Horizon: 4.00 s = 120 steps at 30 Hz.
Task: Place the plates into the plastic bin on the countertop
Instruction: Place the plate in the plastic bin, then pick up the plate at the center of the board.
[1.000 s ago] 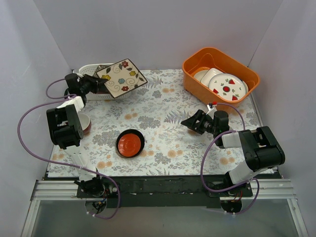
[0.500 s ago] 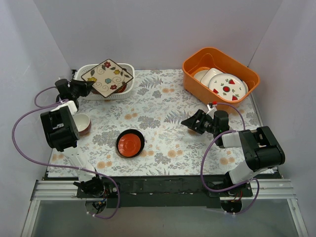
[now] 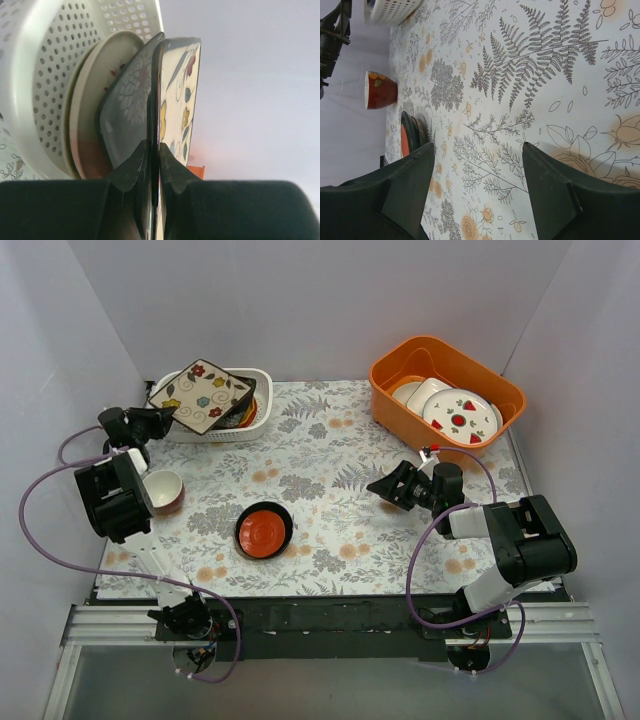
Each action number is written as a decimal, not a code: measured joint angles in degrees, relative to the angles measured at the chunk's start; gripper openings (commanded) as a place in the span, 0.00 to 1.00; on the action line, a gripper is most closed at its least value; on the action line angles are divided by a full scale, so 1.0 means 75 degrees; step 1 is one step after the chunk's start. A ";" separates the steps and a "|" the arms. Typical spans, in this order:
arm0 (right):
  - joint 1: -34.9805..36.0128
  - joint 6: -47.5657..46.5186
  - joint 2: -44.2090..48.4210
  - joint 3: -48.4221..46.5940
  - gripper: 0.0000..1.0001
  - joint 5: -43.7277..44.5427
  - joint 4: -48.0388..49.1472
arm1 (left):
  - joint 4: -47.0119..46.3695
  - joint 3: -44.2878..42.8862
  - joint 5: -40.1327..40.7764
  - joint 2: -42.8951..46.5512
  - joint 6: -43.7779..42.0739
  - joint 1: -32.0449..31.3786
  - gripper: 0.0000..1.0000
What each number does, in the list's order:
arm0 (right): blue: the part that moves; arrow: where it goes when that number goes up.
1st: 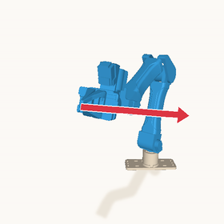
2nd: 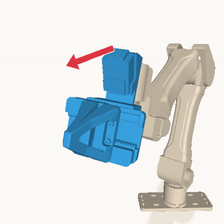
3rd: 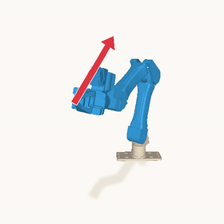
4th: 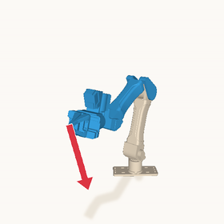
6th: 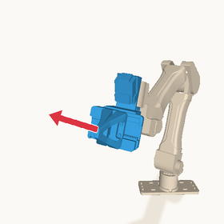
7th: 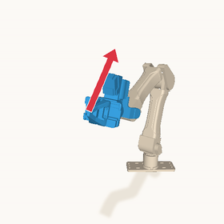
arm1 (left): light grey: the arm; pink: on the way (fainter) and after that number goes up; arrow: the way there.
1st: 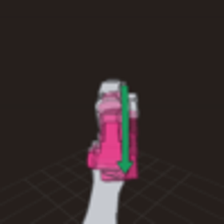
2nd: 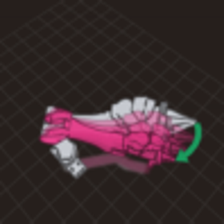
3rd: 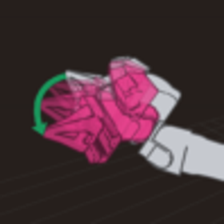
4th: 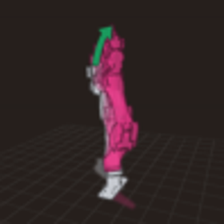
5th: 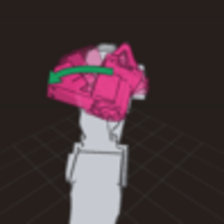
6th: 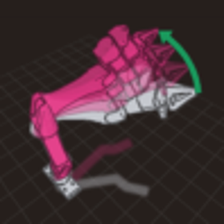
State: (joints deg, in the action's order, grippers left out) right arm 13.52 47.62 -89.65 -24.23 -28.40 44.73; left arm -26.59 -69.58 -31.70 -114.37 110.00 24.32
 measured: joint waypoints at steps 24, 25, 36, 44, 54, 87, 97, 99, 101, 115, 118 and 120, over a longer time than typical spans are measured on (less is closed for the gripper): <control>0.0000 0.0026 -0.0079 -0.0102 0.78 0.0012 0.0012 | 0.1282 -0.1303 0.1440 -0.0711 -0.0309 -0.0807 0.00; 0.0000 0.0026 -0.0079 -0.0102 0.78 0.0009 0.0015 | 0.1262 -0.1244 0.1466 -0.0711 -0.0291 -0.0857 0.00; 0.0000 0.0032 -0.0114 -0.0102 0.78 -0.0064 0.0055 | 0.0915 -0.0898 0.2122 -0.0656 -0.0504 -0.1294 0.06; 0.0000 0.0038 -0.0114 -0.0102 0.77 -0.0076 0.0058 | 0.0976 -0.0772 0.2229 -0.0580 -0.0507 -0.1311 0.26; -0.0023 0.0044 -0.0050 -0.0102 0.78 -0.0073 0.0038 | 0.2034 -0.0804 0.2363 0.0009 -0.0775 -0.1373 0.65; -0.0050 -0.0009 0.1393 -0.0026 0.79 -0.0070 -0.0460 | 0.3870 -0.0364 0.1900 0.2498 -0.1848 -0.1352 0.98; -0.0050 -0.0338 0.1341 -0.0085 0.79 -0.0219 -0.0863 | 0.3529 0.0227 0.1049 0.2506 -0.2209 -0.1469 0.98; -0.0050 -0.0399 0.1268 -0.0149 0.79 -0.0254 -0.1003 | 0.3465 0.0318 0.0933 0.2506 -0.2282 -0.1539 0.98; -0.0050 -0.0440 0.1204 -0.0195 0.79 -0.0294 -0.1081 | 0.3413 0.0446 0.0833 0.2506 -0.2337 -0.1612 0.98; 0.0064 -0.0918 0.0892 -0.0781 0.78 -0.0688 -0.1644 | 0.3850 0.1026 0.0755 0.2798 -0.2771 -0.2492 0.96; 0.0245 -0.1043 0.0752 -0.0973 0.78 -0.0723 -0.1853 | 0.3893 0.1492 0.0851 0.3319 -0.2774 -0.2565 0.96; 0.0458 -0.1177 0.0664 -0.1172 0.78 -0.0726 -0.2075 | 0.3934 0.1845 0.0991 0.3864 -0.2815 -0.2562 0.96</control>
State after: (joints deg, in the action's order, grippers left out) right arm 16.95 38.79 -84.66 -33.01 -33.85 29.17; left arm 2.92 -55.75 -24.27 -85.38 88.88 5.10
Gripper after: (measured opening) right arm 0.782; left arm 0.966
